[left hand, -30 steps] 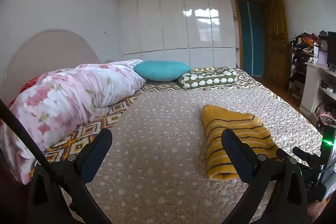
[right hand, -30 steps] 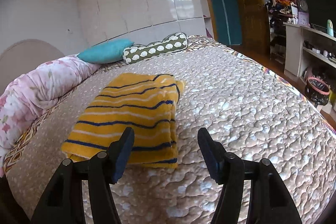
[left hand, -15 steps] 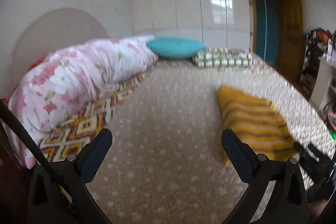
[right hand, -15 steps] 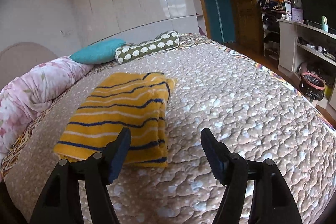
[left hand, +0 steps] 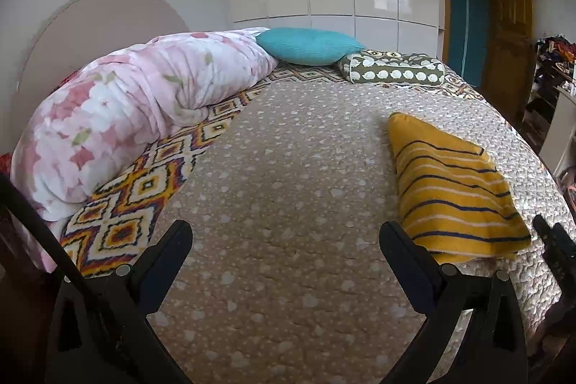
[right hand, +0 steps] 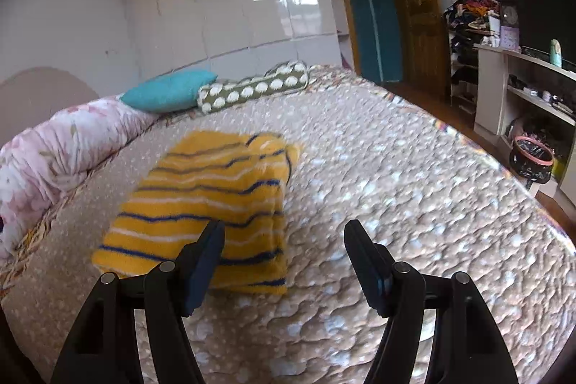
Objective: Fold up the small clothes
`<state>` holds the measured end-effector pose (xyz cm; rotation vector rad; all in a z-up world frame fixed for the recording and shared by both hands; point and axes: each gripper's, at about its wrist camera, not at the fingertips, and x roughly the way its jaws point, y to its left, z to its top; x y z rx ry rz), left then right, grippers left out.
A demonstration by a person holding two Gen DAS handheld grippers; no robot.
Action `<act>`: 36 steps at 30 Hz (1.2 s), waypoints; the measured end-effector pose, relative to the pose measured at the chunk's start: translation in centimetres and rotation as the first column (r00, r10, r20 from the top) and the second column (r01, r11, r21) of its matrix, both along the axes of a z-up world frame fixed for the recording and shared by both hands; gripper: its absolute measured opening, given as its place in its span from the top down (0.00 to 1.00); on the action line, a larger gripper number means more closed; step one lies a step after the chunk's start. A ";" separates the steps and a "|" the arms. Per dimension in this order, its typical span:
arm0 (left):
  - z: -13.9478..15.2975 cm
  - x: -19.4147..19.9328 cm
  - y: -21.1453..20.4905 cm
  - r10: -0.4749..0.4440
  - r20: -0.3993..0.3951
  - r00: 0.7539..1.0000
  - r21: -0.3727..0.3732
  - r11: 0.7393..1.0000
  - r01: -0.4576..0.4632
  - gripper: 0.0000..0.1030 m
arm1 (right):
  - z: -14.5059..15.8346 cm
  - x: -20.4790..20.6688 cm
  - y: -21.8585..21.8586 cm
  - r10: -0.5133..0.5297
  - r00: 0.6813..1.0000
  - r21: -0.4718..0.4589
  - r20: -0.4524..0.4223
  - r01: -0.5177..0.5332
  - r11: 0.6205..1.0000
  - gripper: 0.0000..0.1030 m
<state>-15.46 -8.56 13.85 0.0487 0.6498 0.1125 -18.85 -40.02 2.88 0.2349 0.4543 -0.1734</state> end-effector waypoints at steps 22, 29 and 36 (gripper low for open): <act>-3.2 0.4 -2.6 -0.073 -0.080 0.994 0.084 0.993 0.080 0.00 | 0.2 -0.5 -3.8 -0.116 0.993 0.024 -0.012 0.116 0.993 0.24; -6.8 1.4 3.4 0.057 -0.175 0.983 0.056 0.997 -0.048 0.00 | -0.6 0.2 1.3 -0.038 0.999 -0.099 -0.024 0.036 0.994 0.24; -6.5 2.2 5.4 0.075 -0.159 0.984 0.050 0.996 -0.068 0.00 | 1.9 1.3 5.8 0.098 0.995 -0.169 0.024 -0.093 0.981 0.24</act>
